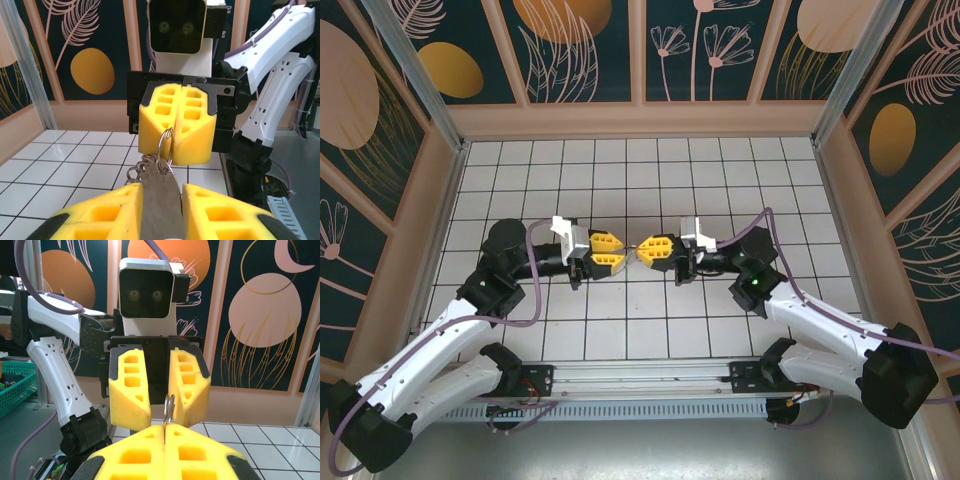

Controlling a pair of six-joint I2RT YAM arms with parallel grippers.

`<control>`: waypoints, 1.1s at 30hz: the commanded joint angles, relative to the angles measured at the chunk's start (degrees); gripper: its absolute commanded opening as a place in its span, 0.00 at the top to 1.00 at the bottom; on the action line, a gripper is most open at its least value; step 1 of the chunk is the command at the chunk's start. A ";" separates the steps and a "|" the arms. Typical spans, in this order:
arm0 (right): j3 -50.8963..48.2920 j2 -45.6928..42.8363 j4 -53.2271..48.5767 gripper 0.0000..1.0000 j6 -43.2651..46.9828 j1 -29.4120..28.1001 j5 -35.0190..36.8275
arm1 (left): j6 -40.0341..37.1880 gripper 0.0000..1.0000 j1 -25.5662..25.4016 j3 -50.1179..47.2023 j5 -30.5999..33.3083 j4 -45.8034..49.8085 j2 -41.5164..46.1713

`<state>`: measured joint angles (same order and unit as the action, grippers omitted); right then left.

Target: Put the keys on the keyring

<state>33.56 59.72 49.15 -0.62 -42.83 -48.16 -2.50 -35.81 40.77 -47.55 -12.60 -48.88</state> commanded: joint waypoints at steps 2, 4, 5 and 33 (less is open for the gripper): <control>-0.24 -0.23 4.97 1.00 -1.31 0.20 -2.50 | 1.21 0.72 -0.22 -0.09 -2.35 -3.52 0.13; -0.25 0.03 5.34 1.00 -1.58 0.20 -2.86 | 1.51 0.71 -0.17 0.07 -2.86 -4.13 -0.28; -0.17 0.23 5.52 1.00 -1.65 0.25 -3.14 | 1.68 0.71 -0.20 0.18 -3.35 -4.54 -0.49; -1.11 1.47 5.67 1.00 -1.05 0.20 -2.54 | 2.54 1.00 -0.15 -0.08 -4.08 -7.94 -2.24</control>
<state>32.95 61.14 52.53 -1.89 -42.35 -50.85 0.51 -35.81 40.80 -52.18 -18.61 -52.10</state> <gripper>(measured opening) 0.049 0.044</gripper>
